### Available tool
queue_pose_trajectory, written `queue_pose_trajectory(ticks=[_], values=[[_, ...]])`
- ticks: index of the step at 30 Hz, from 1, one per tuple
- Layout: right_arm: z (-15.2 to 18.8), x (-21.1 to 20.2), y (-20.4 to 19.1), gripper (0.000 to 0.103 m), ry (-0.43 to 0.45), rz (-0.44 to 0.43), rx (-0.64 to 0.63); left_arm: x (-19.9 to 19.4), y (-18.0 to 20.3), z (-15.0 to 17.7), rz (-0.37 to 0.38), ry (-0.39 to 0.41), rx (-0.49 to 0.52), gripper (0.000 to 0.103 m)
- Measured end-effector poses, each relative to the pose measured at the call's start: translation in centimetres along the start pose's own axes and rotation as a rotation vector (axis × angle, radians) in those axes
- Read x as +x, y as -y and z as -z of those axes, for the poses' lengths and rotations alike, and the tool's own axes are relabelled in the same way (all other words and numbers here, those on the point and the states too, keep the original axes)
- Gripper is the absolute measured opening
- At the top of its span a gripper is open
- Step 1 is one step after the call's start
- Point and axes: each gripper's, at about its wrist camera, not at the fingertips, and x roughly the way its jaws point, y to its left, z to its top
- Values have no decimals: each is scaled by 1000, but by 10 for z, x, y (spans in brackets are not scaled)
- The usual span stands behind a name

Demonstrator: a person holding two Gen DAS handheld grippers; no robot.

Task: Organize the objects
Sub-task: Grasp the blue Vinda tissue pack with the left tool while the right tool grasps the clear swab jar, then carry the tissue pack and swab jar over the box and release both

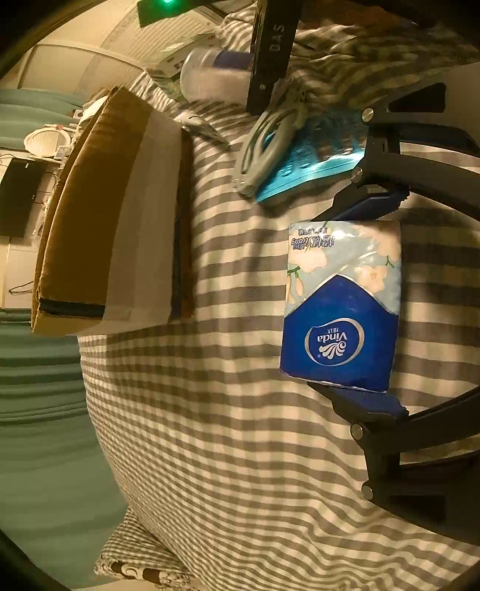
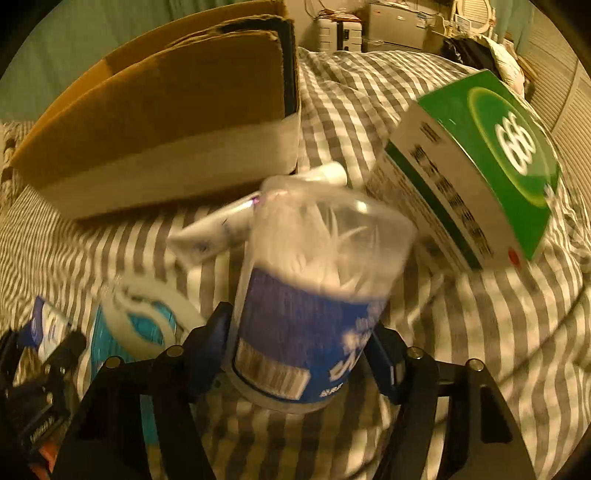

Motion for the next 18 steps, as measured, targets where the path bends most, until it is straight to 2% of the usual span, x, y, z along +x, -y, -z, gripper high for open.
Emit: queue_pose_trajectory(ticks=[6, 13, 18], values=[[29, -34, 2, 65, 24, -58, -5, -21, -4, 14, 46, -18, -51, 76], [51, -88, -3, 64, 81, -80, -82, -53, 8, 21, 38, -35, -51, 76], [56, -130, -3, 64, 129, -102, -129, -91, 26, 10, 54, 12, -42, 76]])
